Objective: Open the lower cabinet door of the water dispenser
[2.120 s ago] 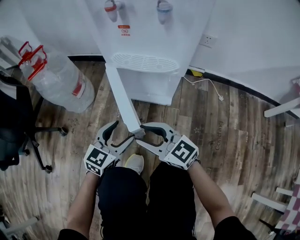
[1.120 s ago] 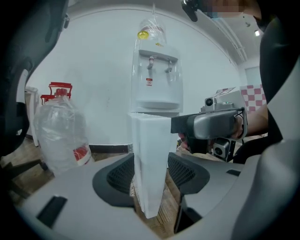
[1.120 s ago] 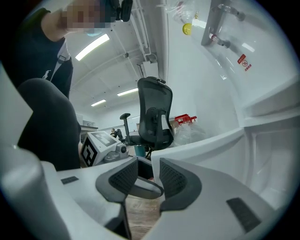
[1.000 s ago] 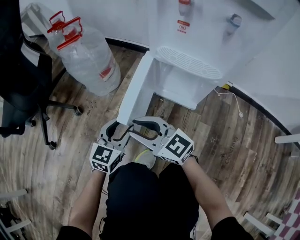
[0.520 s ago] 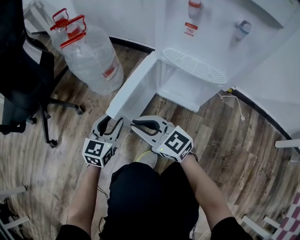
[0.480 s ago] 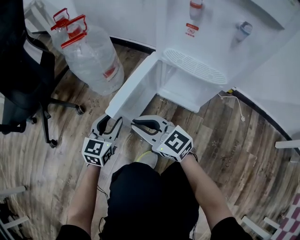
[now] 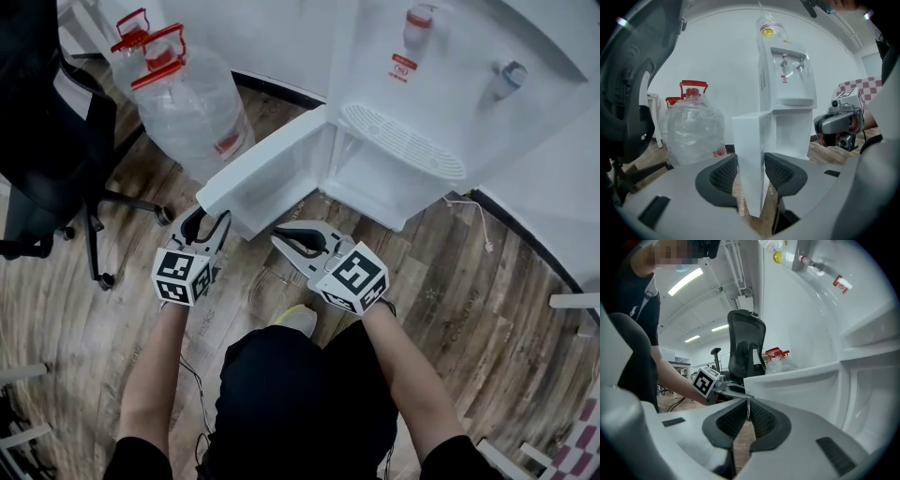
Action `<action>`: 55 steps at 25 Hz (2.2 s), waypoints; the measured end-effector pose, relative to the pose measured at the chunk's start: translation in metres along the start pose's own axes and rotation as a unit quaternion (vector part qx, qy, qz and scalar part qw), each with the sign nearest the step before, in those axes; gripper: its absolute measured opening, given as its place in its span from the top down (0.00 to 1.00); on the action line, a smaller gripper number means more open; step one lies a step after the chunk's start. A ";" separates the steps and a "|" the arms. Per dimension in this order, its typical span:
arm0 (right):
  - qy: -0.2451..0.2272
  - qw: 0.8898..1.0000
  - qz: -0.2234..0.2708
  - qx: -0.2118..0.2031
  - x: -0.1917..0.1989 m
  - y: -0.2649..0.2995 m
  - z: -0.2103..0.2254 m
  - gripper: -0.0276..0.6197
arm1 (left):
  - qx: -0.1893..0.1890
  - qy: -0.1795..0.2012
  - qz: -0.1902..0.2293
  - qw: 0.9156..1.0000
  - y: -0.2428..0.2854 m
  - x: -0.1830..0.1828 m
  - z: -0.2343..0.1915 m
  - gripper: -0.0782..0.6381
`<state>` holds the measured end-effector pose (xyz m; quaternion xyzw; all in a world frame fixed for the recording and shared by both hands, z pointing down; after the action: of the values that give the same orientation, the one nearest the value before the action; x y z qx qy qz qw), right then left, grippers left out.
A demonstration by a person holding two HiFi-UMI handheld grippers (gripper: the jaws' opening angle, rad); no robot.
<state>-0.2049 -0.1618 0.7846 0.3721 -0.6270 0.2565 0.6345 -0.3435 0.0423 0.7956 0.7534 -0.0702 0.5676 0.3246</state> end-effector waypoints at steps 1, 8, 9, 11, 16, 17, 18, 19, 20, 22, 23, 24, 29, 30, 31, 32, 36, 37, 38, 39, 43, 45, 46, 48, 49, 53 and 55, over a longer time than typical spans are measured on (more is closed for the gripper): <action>0.000 1.000 -0.002 0.003 0.001 0.002 0.001 0.91 | -0.003 -0.002 0.001 1.000 0.002 -0.001 -0.004 0.63; 0.008 0.999 -0.014 0.035 0.007 0.008 0.012 0.91 | -0.033 -0.041 0.018 0.998 0.020 -0.010 -0.026 0.63; 0.008 0.999 -0.016 0.043 0.008 0.010 0.014 0.91 | -0.040 -0.047 0.023 0.998 0.022 -0.011 -0.027 0.62; 0.007 0.998 -0.021 0.058 0.009 0.016 0.016 0.91 | -0.055 -0.054 0.029 0.997 0.027 -0.012 -0.029 0.62; 0.011 0.997 -0.026 0.070 0.008 0.035 0.019 0.91 | -0.088 -0.078 0.042 0.992 0.039 -0.017 -0.033 0.62; 0.011 0.997 -0.027 0.070 0.008 0.038 0.018 0.91 | -0.090 -0.083 0.044 0.992 0.040 -0.017 -0.035 0.62; 0.011 0.997 -0.028 0.071 0.008 0.040 0.018 0.91 | -0.092 -0.085 0.043 0.991 0.042 -0.018 -0.037 0.61; 0.012 0.997 -0.028 0.071 0.007 0.042 0.017 0.91 | -0.094 -0.085 0.042 0.991 0.044 -0.019 -0.039 0.62; 0.013 0.997 -0.029 0.072 0.007 0.043 0.016 0.91 | -0.097 -0.084 0.040 0.991 0.045 -0.020 -0.040 0.62; 0.014 0.997 -0.029 0.073 0.007 0.042 0.015 0.91 | -0.102 -0.085 0.038 0.990 0.046 -0.021 -0.040 0.62; 0.015 0.997 -0.028 0.074 0.007 0.041 0.015 0.91 | -0.105 -0.086 0.037 0.990 0.046 -0.021 -0.039 0.62; 0.016 0.997 -0.027 0.074 0.006 0.040 0.015 0.91 | -0.107 -0.088 0.036 0.990 0.046 -0.020 -0.038 0.61; 0.014 0.997 -0.022 0.075 0.002 0.033 0.016 0.91 | -0.120 -0.099 0.031 0.987 0.040 -0.013 -0.033 0.58; 0.013 0.997 -0.022 0.076 0.001 0.031 0.016 0.91 | -0.123 -0.102 0.031 0.987 0.037 -0.012 -0.032 0.58; 0.013 0.997 -0.021 0.078 0.001 0.029 0.016 0.91 | -0.126 -0.103 0.033 0.986 0.034 -0.010 -0.030 0.58; 0.012 0.997 -0.020 0.080 0.000 0.027 0.015 0.91 | -0.128 -0.101 0.034 0.986 0.030 -0.009 -0.028 0.58; 0.013 0.996 -0.016 0.090 -0.001 0.013 0.014 0.91 | -0.133 -0.065 0.040 0.988 0.010 -0.005 -0.011 0.58; 0.012 0.995 -0.015 0.093 -0.002 0.009 0.014 0.91 | -0.129 -0.054 0.042 0.989 0.006 -0.006 -0.005 0.58; 0.012 0.995 -0.014 0.097 -0.002 0.004 0.015 0.91 | -0.122 -0.042 0.043 0.991 0.003 -0.007 0.002 0.58; 0.014 0.995 -0.012 0.102 -0.003 -0.002 0.016 0.91 | -0.111 -0.032 0.044 0.992 0.001 -0.008 0.010 0.58; 0.024 0.991 -0.004 0.130 -0.003 -0.028 0.020 0.91 | -0.057 -0.005 0.044 0.997 0.002 -0.014 0.045 0.58; 0.025 0.989 -0.003 0.145 -0.003 -0.042 0.022 0.91 | -0.024 0.001 0.048 0.999 0.007 -0.021 0.063 0.58; 0.025 0.988 -0.003 0.152 -0.002 -0.049 0.023 0.91 | -0.008 0.003 0.050 0.999 0.011 -0.026 0.071 0.58; 0.025 0.986 -0.003 0.167 -0.001 -0.065 0.025 0.91 | 0.022 0.005 0.056 0.998 0.020 -0.036 0.087 0.63; 0.026 0.984 -0.002 0.177 0.000 -0.073 0.025 0.91 | 0.036 0.006 0.058 0.998 0.026 -0.041 0.095 0.64; 0.041 0.974 -0.003 0.223 0.012 -0.112 0.025 0.91 | 0.094 0.020 0.059 0.994 0.047 -0.057 0.126 0.70; 0.054 0.967 -0.004 0.248 0.021 -0.131 0.028 0.91 | 0.117 0.030 0.051 0.991 0.060 -0.059 0.142 0.74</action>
<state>-0.1160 -0.2643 0.7843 0.5061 -0.5073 0.4212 0.5560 -0.2776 -0.1003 0.7466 0.7644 -0.0321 0.6100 0.2064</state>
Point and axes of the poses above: the fingertips, and each gripper's own axes: y forward along the fingers, z to its right, x out of its underside, the point moved 10 cm from there along -y, backward along the fingers, and after that the axes turned 13 degrees about -y, right-handed, at the moved point
